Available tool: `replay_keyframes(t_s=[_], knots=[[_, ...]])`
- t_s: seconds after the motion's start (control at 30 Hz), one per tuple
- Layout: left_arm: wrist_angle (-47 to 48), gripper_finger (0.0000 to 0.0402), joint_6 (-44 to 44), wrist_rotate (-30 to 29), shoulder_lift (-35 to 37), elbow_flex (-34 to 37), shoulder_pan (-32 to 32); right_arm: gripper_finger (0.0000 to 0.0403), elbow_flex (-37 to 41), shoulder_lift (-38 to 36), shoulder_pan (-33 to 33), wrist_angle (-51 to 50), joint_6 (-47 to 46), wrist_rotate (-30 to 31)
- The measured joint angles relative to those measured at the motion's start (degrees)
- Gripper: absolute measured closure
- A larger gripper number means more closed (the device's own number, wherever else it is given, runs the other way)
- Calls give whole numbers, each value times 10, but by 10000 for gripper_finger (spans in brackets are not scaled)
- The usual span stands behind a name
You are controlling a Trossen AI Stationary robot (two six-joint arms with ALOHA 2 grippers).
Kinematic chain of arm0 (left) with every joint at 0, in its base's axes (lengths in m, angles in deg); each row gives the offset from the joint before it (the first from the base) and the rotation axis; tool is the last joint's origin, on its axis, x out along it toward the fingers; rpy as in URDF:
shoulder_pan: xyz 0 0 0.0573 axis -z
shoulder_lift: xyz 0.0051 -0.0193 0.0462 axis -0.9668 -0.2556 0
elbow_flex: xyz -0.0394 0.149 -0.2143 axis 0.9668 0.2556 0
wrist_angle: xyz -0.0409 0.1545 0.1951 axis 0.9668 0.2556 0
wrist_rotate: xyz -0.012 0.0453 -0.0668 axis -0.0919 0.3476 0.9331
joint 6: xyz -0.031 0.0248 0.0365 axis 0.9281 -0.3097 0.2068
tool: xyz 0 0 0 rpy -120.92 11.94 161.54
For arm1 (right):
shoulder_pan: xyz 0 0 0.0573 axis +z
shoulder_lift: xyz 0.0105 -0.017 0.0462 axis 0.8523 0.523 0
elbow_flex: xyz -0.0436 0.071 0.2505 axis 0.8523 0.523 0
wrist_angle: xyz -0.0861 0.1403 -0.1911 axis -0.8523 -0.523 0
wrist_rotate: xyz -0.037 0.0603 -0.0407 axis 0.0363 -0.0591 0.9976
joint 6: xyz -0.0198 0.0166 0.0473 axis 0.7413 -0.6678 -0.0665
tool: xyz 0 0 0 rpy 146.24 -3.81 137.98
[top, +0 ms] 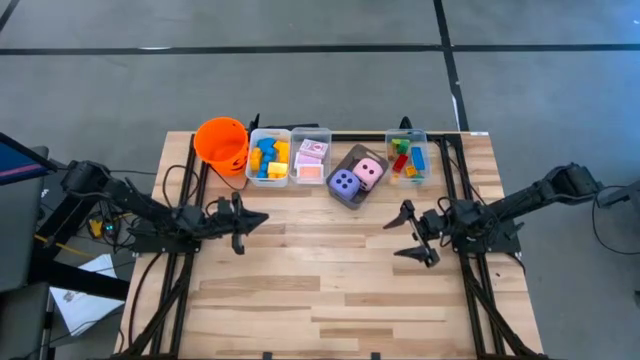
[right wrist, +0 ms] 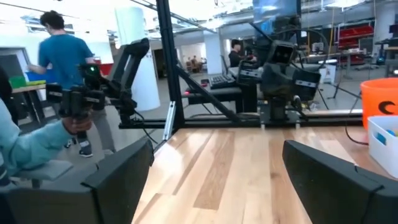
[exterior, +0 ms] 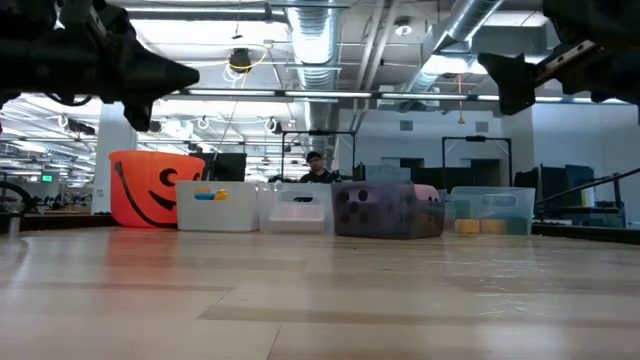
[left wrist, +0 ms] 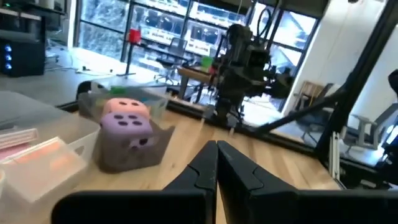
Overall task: Pick & Place Toys
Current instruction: Return to Home Position
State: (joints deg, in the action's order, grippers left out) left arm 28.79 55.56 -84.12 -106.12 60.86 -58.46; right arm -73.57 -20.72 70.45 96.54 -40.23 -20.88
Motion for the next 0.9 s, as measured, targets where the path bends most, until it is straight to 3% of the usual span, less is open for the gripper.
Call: replay_keyframes(t_s=[0.9], knots=[[-4,401,14,2,-3,0,-4,47,0,0,-10,-15,0,0]])
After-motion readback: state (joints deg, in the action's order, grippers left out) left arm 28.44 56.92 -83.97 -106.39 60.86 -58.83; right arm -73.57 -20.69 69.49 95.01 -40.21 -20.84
